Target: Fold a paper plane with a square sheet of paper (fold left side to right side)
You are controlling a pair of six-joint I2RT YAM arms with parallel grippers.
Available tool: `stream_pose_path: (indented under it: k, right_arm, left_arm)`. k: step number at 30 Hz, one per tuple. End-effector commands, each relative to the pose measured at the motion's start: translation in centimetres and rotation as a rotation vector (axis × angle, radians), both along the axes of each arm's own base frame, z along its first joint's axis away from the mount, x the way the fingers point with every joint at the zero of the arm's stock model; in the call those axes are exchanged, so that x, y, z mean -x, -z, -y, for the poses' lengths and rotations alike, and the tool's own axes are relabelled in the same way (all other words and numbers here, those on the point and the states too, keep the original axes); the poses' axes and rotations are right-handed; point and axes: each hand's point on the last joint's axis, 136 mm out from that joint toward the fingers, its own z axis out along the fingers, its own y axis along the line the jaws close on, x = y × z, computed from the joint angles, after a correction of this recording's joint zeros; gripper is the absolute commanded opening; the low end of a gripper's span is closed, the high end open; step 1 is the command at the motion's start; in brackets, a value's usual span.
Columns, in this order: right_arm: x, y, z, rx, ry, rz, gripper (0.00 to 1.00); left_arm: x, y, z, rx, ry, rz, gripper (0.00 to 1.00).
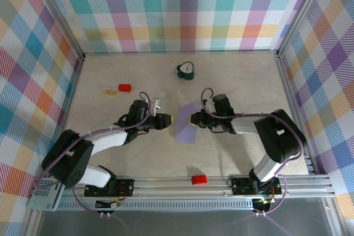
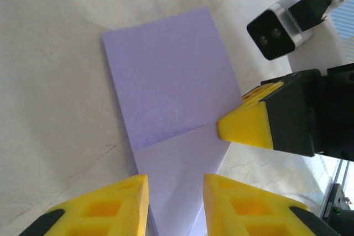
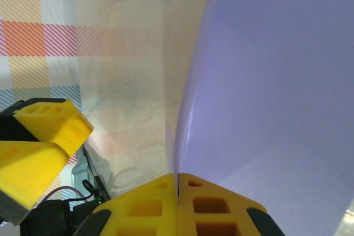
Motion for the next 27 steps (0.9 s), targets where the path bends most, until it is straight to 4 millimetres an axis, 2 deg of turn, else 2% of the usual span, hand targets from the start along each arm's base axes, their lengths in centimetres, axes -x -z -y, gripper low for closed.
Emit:
stream_pose_path:
  k: [1,3,7,10,12,16,19,23,27]
  right_arm:
    - [-0.7,-3.7,0.6,-0.035,-0.013,0.159,0.0]
    - [-0.9,-5.5,1.1,-0.053,-0.009,0.222,0.0]
    - [-0.7,-9.9,1.8,-0.114,-0.007,0.376,0.0]
    - [0.0,-13.6,1.8,-0.174,-0.03,0.491,0.0]
    - [0.6,-16.0,1.7,-0.225,-0.048,0.56,0.0]
    - [2.0,-20.9,1.5,-0.347,-0.093,0.691,0.0]
    - [3.1,-23.5,1.2,-0.418,-0.137,0.737,0.0]
    - [4.2,-25.3,0.3,-0.467,-0.188,0.762,0.0]
    - [5.0,-26.1,-0.6,-0.494,-0.224,0.777,0.01]
  left_arm:
    - [-0.3,-2.9,-1.6,0.028,-0.06,0.099,0.37]
    - [-0.2,-4.3,-2.7,0.038,-0.096,0.142,0.43]
    - [0.4,-7.6,-4.3,0.098,-0.159,0.228,0.65]
    - [1.2,-11.1,-4.7,0.221,-0.162,0.292,0.87]
    - [1.9,-13.3,-4.6,0.309,-0.145,0.324,0.96]
    - [3.4,-16.9,-3.5,0.454,-0.042,0.356,0.99]
    - [4.0,-18.7,-2.3,0.538,0.046,0.346,0.99]
    - [4.3,-20.4,-0.7,0.605,0.148,0.335,0.94]
    - [4.4,-20.8,0.8,0.623,0.221,0.317,0.89]
